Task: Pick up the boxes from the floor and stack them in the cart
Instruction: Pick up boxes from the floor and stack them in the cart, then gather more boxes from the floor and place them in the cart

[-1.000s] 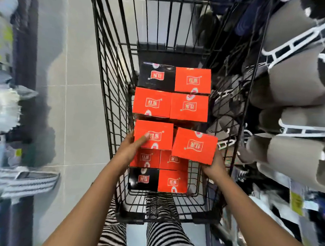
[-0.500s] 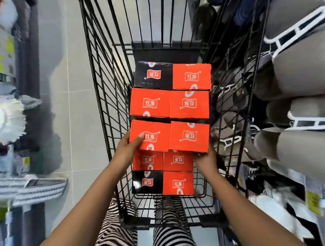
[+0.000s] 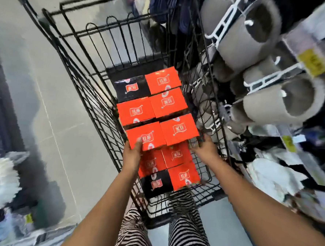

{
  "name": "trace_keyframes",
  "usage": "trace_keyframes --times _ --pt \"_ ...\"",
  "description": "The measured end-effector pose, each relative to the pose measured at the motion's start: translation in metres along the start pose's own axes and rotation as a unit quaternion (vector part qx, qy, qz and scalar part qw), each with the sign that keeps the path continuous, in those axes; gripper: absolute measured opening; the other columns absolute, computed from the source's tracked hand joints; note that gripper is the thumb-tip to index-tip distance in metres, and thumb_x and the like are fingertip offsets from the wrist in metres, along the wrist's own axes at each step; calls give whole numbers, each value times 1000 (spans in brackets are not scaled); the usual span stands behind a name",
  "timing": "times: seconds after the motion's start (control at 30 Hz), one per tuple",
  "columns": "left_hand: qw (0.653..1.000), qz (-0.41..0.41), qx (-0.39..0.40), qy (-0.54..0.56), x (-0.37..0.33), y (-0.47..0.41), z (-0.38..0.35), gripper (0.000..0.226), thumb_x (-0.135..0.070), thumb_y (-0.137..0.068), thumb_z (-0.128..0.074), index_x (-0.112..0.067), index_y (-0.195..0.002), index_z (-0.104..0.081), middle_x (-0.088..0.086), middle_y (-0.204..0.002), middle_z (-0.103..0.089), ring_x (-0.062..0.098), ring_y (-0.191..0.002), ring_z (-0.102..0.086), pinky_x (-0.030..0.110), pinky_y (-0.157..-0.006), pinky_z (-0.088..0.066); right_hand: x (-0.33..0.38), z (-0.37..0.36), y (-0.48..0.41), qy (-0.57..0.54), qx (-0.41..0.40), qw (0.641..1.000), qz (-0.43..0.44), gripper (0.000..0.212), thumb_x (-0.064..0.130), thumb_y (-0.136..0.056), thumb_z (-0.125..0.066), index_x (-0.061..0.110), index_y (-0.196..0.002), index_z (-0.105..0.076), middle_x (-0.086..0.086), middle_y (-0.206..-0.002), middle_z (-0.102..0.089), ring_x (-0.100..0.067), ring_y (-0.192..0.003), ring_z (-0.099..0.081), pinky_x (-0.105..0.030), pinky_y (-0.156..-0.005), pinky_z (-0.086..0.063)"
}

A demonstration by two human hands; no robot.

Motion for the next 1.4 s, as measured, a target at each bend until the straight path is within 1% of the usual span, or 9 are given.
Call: trace_keyframes --times 0.1,0.17,0.3,0.4,0.5,0.63,0.87,1.17,1.4 --pt "999 7 -7 -40 -3 1 5 63 -44 -87 -62 -5 -135 -47 14 -131 -58 33 -118 -56 48 -104 -42 -13 17 50 -7 -68 998 -5 55 9 -81 -71 10 -130 -45 -6 -113 -64 -25 -101 -62 -33 -85 -51" --pt "996 -2 -16 -84 -14 8 8 65 -40 -86 -65 -4 -135 -43 20 -131 -56 37 -116 -56 48 -101 -44 -20 27 93 -9 -97 995 -19 46 14 -84 -68 9 -125 -48 -6 -108 -66 -25 -95 -62 -21 -70 -45" --pt "956 -121 -20 -266 -70 70 0 73 -35 -93 -57 1 -147 -24 32 -142 -38 42 -129 -43 43 -107 -35 -65 40 175 -50 -184 978 -88 40 18 -88 -65 5 -122 -47 -10 -98 -58 -19 -83 -52 -25 -60 -32" --pt "871 -282 33 -401 -96 141 -30 61 -23 -96 -53 11 -142 -30 39 -141 -34 45 -135 -33 46 -111 -24 -117 38 237 -105 -209 962 -142 29 12 -93 -57 3 -120 -50 -11 -89 -53 -29 -78 -58 -34 -64 -43" --pt "763 -453 127 -443 -77 199 -79 52 -12 -90 -60 16 -130 -42 43 -130 -43 56 -125 -39 58 -105 -33 -167 33 305 -60 -206 958 -191 49 22 -93 -57 4 -136 -41 -17 -127 -53 -34 -119 -52 -33 -92 -43" --pt "646 -498 269 -513 -12 280 -147 48 -19 -92 -59 14 -124 -46 37 -123 -50 51 -119 -44 51 -102 -34 -247 9 386 -120 -215 934 -258 73 33 -93 -56 4 -148 -19 -21 -143 -41 -34 -130 -44 -36 -104 -41" --pt "326 -560 457 -609 165 436 -191 55 -42 -97 -42 1 -131 -47 28 -121 -55 43 -114 -50 47 -93 -37 -377 -54 543 -241 -297 846 -372 70 40 -91 -58 4 -143 -28 -21 -136 -48 -35 -125 -48 -36 -102 -41" --pt "89 -551 582 -591 372 581 -128 69 -48 -94 -44 6 -138 -42 30 -134 -50 42 -124 -48 43 -106 -34 -503 -206 712 -405 -317 709 -482 61 39 -90 -59 1 -133 -39 -21 -133 -53 -33 -122 -52 -32 -95 -44" --pt "-22 -555 568 -607 545 663 -101 68 -42 -95 -51 1 -145 -32 24 -148 -37 36 -138 -33 43 -115 -24 -612 -295 789 -514 -309 630 -495 67 39 -90 -60 3 -140 -34 -17 -141 -48 -32 -127 -48 -30 -99 -41"
Point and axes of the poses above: each hand's wrist, its own y-axis away from the middle knuckle, its own z-axis out of the back of the hand, x = y × z, the point moved 8 cm from there along -y, towards the middle knuckle
